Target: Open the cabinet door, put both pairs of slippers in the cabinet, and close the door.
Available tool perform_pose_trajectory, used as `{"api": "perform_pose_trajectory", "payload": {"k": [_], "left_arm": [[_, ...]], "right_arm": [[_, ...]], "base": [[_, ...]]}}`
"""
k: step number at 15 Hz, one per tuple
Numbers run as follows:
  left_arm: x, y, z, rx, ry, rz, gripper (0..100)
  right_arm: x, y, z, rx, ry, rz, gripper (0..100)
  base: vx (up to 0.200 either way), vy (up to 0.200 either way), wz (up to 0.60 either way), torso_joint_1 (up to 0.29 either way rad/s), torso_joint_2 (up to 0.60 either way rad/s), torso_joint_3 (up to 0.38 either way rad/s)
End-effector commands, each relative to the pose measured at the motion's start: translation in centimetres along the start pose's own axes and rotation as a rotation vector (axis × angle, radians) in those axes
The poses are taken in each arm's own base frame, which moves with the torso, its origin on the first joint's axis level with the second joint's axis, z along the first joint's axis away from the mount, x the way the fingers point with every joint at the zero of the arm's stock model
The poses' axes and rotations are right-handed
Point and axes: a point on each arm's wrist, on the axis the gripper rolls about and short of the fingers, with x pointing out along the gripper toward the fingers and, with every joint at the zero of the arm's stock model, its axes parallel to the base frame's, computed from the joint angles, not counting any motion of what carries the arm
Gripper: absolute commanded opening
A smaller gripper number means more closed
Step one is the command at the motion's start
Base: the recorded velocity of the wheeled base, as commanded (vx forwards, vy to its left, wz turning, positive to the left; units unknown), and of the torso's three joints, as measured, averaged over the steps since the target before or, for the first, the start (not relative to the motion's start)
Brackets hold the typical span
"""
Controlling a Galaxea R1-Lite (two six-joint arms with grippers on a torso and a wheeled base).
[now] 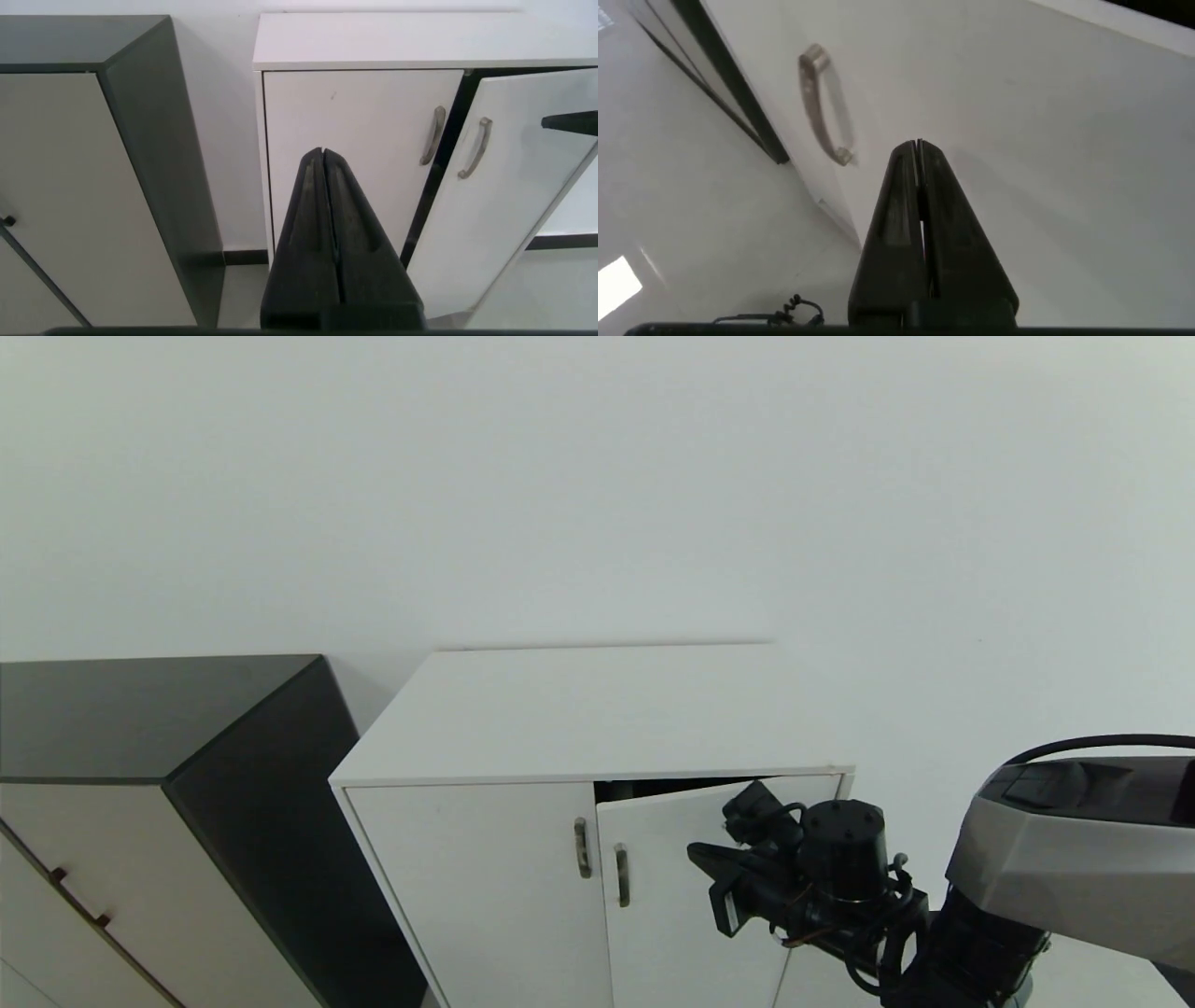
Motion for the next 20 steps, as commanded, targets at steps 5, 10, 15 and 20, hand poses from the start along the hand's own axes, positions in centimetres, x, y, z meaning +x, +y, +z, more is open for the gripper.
{"api": "perform_pose_trajectory", "payload": {"k": [5,10,15,20], "left_arm": [[0.0,0.0,0.0,-0.003,0.001,0.001,0],[0.0,0.0,0.0,-0.01,0.001,0.001,0],[0.0,0.0,0.0,-0.01,0.001,0.001,0],[0.0,0.0,0.0,-0.009,0.001,0.001,0]], "right_arm": [[1.0,-1.4,-0.3,0.008,-0.008,-0.035,0],[1.9,-2.4,-0.8,0.014,-0.009,-0.059,0],[2.6,-3.1,-1.2,0.018,-0.009,-0.075,0],[2.8,-3.4,-1.3,0.02,-0.01,-0.083,0]], "base": [[0.0,0.0,0.0,0.0,0.0,0.0],[0.0,0.0,0.0,0.0,0.0,0.0],[0.0,0.0,0.0,0.0,0.0,0.0],[0.0,0.0,0.0,0.0,0.0,0.0]]}}
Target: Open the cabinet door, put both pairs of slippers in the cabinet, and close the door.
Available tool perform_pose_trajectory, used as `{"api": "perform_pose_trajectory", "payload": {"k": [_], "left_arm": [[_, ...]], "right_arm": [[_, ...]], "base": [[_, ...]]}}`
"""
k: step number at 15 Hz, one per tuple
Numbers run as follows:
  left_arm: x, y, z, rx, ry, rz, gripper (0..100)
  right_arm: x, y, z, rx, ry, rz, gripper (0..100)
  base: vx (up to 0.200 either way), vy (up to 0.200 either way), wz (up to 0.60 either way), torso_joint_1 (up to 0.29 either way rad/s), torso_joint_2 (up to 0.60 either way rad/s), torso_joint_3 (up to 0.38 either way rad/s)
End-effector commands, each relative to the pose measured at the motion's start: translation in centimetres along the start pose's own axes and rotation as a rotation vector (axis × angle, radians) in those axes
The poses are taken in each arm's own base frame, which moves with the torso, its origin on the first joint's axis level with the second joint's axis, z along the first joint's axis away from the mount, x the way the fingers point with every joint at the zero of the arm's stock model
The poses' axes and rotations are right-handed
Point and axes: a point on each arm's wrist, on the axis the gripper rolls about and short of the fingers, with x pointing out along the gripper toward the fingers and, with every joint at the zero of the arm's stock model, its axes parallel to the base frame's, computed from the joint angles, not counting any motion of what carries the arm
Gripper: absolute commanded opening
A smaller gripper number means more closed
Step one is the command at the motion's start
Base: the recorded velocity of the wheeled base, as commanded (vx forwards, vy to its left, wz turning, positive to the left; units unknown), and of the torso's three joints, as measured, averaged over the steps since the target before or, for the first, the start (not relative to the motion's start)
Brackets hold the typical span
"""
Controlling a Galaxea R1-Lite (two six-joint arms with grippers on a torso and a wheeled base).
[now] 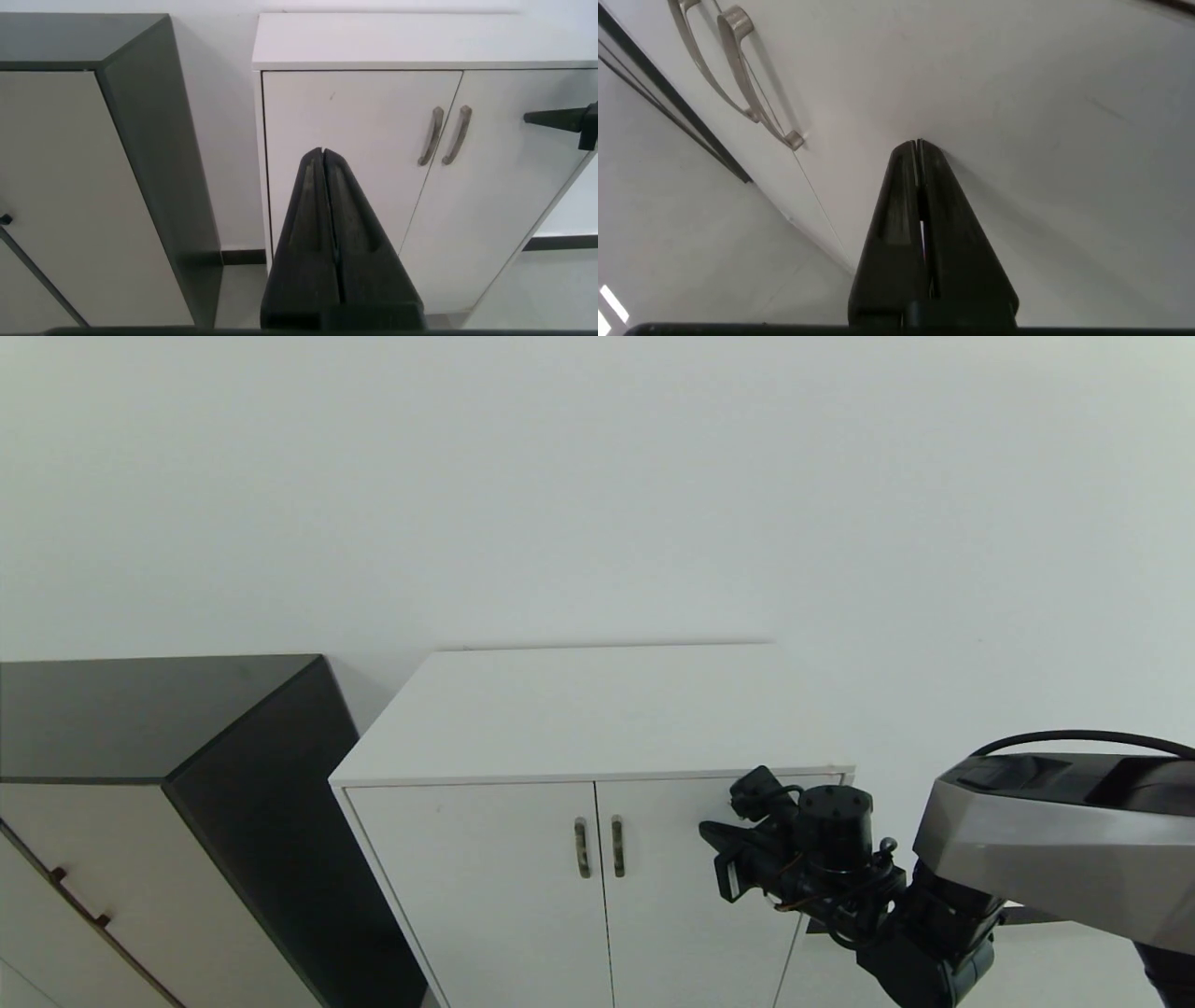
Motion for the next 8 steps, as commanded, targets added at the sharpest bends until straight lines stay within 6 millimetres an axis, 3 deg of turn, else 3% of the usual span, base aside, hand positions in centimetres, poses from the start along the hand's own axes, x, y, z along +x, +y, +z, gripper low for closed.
{"api": "perform_pose_trajectory", "payload": {"k": [1,8], "left_arm": [[0.0,0.0,0.0,-0.001,0.001,0.001,0],[0.0,0.0,0.0,-0.001,0.001,0.001,0]], "right_arm": [[0.1,-0.1,-0.1,0.0,0.001,-0.001,0],[0.3,-0.3,-1.1,0.003,0.023,-0.009,0]], "base": [[0.0,0.0,0.0,0.0,0.0,0.0],[0.0,0.0,0.0,0.0,0.0,0.0]]}}
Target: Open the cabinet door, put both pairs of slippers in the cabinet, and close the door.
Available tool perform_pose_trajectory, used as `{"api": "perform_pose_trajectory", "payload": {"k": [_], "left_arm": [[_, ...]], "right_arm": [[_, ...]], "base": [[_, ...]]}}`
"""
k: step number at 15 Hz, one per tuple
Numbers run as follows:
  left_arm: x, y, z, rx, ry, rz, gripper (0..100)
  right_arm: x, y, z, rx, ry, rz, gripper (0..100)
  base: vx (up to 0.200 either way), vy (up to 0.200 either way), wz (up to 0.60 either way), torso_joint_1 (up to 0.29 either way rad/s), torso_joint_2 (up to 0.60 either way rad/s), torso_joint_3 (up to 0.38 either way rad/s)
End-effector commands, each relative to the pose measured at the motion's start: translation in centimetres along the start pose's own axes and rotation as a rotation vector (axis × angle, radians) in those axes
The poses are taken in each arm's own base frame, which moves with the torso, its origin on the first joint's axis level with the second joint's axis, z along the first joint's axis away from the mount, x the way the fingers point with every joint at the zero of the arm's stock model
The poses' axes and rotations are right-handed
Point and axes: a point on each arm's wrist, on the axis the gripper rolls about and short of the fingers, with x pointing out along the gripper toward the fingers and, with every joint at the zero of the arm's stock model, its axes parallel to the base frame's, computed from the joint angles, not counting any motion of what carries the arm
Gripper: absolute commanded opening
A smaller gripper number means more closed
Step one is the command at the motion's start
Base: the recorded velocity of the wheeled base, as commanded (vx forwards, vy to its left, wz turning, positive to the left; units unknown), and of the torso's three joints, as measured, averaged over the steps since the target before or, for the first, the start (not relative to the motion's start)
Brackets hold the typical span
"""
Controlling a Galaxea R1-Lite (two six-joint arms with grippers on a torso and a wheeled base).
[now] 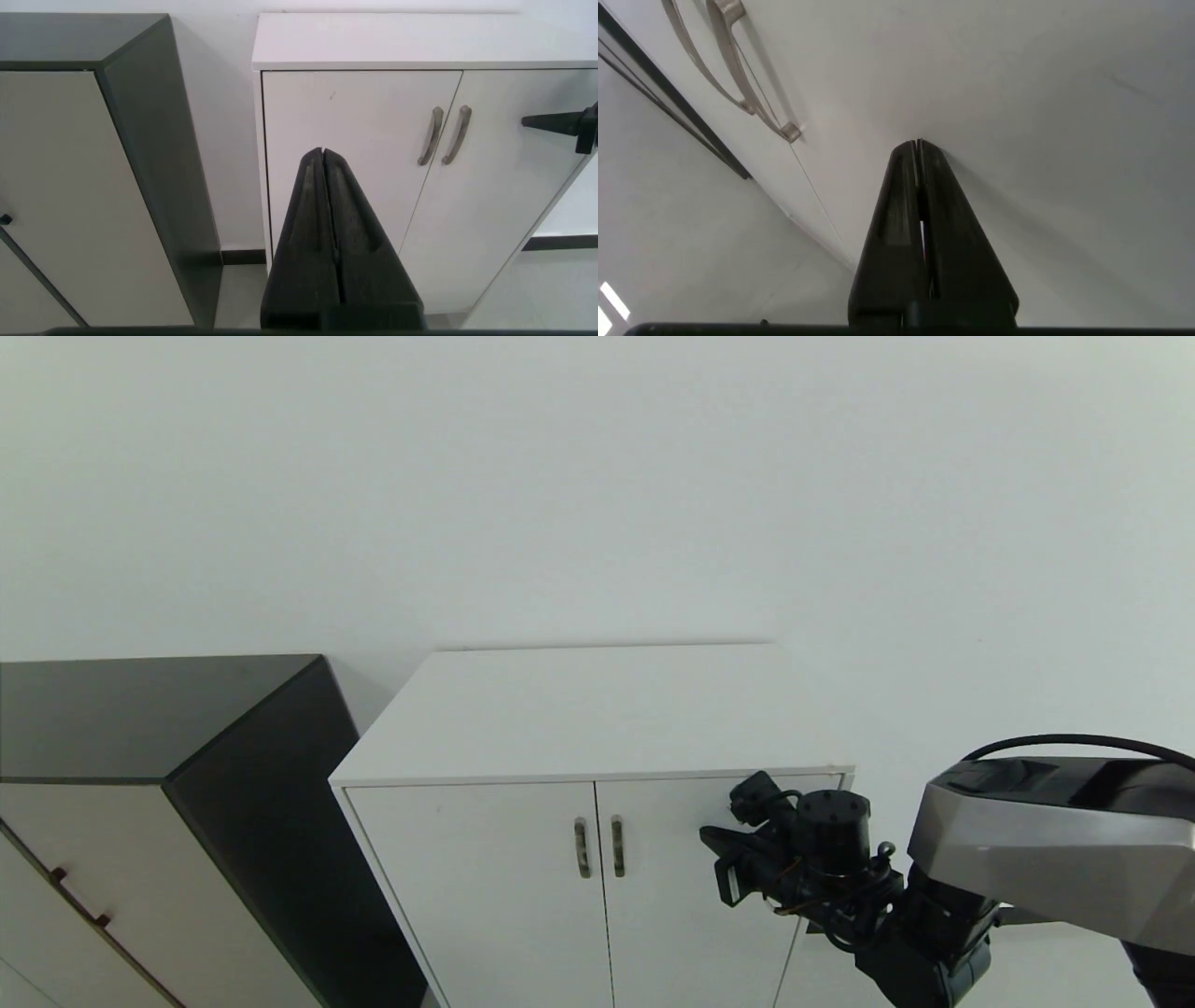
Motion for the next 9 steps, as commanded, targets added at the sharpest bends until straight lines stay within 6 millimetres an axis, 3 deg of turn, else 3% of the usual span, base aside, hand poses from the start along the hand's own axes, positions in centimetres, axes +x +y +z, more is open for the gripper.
{"api": "perform_pose_trajectory", "payload": {"k": [1,6,8,9], "left_arm": [[0.0,0.0,0.0,0.0,0.001,0.001,0],[0.0,0.0,0.0,0.0,0.001,0.001,0],[0.0,0.0,0.0,0.0,0.001,0.001,0],[0.0,0.0,0.0,0.0,0.001,0.001,0]], "right_arm": [[0.1,0.0,-0.3,0.0,0.007,-0.002,0],[-2.2,0.1,-0.3,-0.003,-0.024,-0.023,0],[-3.9,0.1,-0.8,-0.003,-0.023,-0.052,0],[-5.9,0.1,-1.4,-0.001,0.01,-0.075,0]], "base": [[0.0,0.0,0.0,0.0,0.0,0.0],[0.0,0.0,0.0,0.0,0.0,0.0],[0.0,0.0,0.0,0.0,0.0,0.0],[0.0,0.0,0.0,0.0,0.0,0.0]]}}
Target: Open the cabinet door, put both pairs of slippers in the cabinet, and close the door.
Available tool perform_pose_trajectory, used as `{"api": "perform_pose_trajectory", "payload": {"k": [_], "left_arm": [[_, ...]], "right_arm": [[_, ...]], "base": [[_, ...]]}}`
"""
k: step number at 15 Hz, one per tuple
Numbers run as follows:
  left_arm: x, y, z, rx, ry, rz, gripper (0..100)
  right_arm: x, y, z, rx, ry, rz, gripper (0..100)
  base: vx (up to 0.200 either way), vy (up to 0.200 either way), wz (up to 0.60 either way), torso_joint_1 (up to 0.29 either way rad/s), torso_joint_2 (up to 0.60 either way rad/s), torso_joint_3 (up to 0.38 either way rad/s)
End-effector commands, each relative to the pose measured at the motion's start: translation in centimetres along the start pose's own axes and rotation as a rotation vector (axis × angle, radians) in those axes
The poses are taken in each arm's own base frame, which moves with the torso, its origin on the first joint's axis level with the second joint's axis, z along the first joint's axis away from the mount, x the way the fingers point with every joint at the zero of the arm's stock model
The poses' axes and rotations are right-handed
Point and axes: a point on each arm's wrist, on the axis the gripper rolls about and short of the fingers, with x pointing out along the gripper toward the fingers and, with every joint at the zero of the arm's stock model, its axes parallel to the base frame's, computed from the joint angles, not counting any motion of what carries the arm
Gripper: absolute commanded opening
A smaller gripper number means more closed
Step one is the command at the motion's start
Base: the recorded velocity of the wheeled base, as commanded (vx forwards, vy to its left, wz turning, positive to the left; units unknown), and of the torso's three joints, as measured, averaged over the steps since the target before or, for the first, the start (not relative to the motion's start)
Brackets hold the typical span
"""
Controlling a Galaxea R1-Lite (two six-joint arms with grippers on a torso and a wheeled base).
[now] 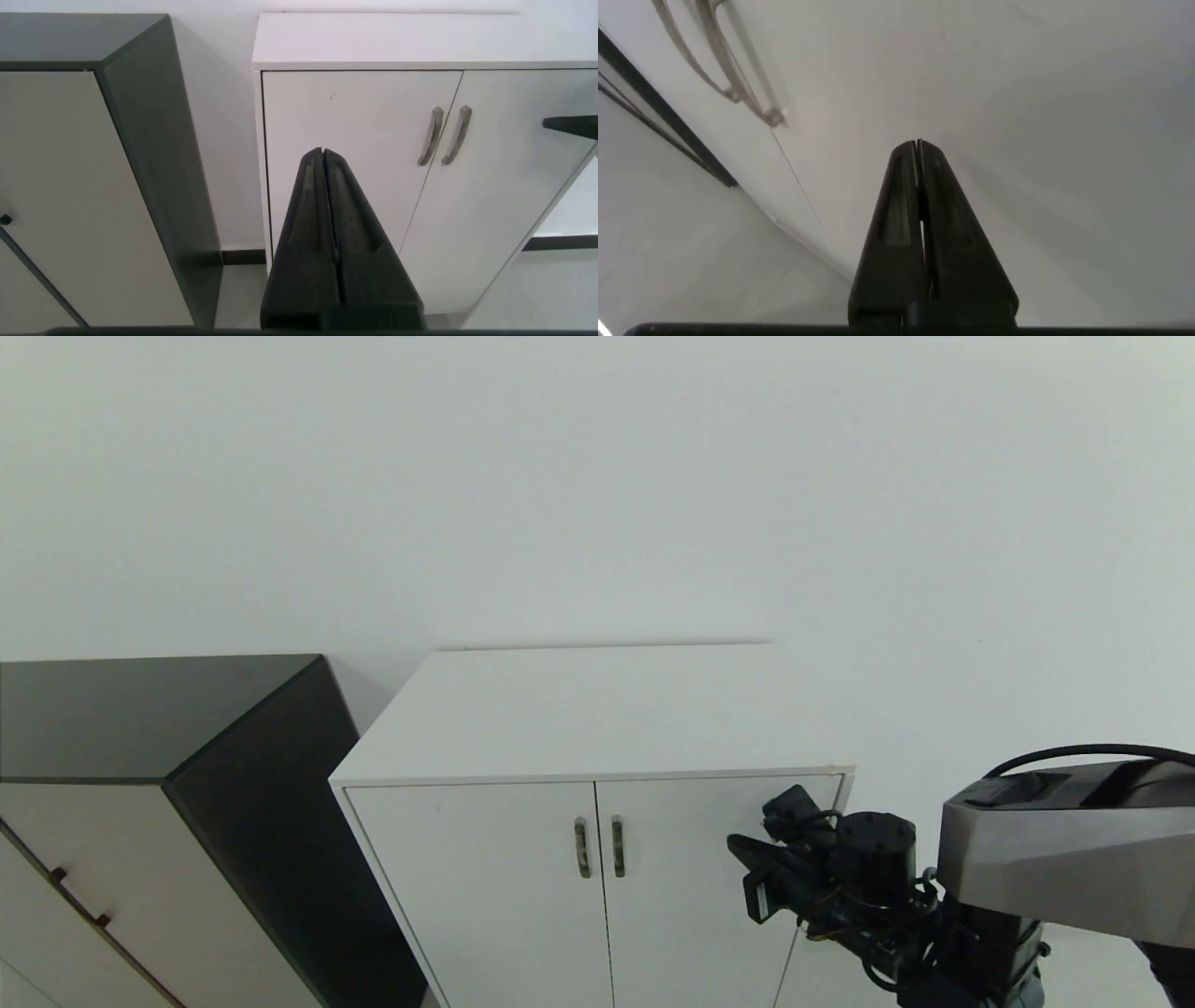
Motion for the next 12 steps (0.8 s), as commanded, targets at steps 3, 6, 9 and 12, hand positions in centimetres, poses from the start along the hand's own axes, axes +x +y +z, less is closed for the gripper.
{"api": "perform_pose_trajectory", "payload": {"k": [3,6,9,12], "left_arm": [[0.0,0.0,0.0,0.001,0.001,-0.001,0],[0.0,0.0,0.0,0.001,0.001,0.001,0],[0.0,0.0,0.0,0.001,0.001,-0.001,0],[0.0,0.0,0.0,-0.001,0.001,0.001,0]], "right_arm": [[-7.1,-0.7,0.2,0.009,0.103,-0.075,0],[-11.7,-1.7,0.8,0.023,0.136,-0.122,0],[-14.6,-2.5,1.9,0.053,0.094,-0.191,0],[-16.1,-2.6,3.0,0.071,0.082,-0.23,0]], "base": [[0.0,0.0,0.0,0.0,0.0,0.0],[0.0,0.0,0.0,0.0,0.0,0.0],[0.0,0.0,0.0,0.0,0.0,0.0],[0.0,0.0,0.0,0.0,0.0,0.0]]}}
